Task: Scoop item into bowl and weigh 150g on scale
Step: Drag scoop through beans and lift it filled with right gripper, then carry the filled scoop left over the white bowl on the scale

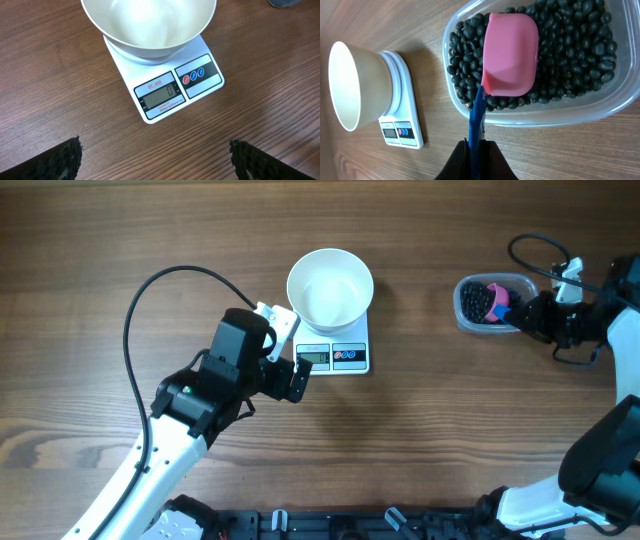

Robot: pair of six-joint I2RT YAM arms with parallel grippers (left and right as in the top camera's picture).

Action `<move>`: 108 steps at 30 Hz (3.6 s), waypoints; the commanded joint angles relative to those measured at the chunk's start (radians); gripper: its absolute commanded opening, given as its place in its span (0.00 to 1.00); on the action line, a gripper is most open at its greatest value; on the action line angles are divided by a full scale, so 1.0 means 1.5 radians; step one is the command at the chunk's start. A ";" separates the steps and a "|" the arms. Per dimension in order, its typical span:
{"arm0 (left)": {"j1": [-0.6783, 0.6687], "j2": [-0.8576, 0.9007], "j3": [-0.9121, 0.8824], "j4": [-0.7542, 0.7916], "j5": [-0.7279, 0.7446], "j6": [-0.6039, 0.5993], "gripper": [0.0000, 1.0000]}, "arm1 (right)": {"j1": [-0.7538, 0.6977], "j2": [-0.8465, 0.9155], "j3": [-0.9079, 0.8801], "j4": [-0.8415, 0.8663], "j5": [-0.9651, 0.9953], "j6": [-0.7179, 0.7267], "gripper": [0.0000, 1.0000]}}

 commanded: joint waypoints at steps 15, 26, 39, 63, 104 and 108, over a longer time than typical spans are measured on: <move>0.001 -0.007 0.001 0.000 0.012 0.013 1.00 | 0.001 0.010 -0.007 -0.002 -0.037 -0.012 0.04; 0.001 -0.007 0.001 0.000 0.013 0.013 1.00 | -0.018 0.010 -0.006 0.009 -0.050 -0.003 0.04; 0.001 -0.007 0.001 0.000 0.013 0.013 1.00 | -0.042 0.010 -0.007 -0.006 -0.093 -0.004 0.04; 0.001 -0.007 0.001 0.000 0.013 0.013 1.00 | -0.140 0.010 -0.007 -0.023 -0.197 0.012 0.04; 0.001 -0.007 0.001 0.000 0.012 0.013 1.00 | 0.122 0.010 -0.006 0.150 -0.490 0.328 0.04; 0.001 -0.007 0.001 0.000 0.012 0.013 1.00 | 0.186 0.010 -0.005 0.288 -0.458 0.413 0.05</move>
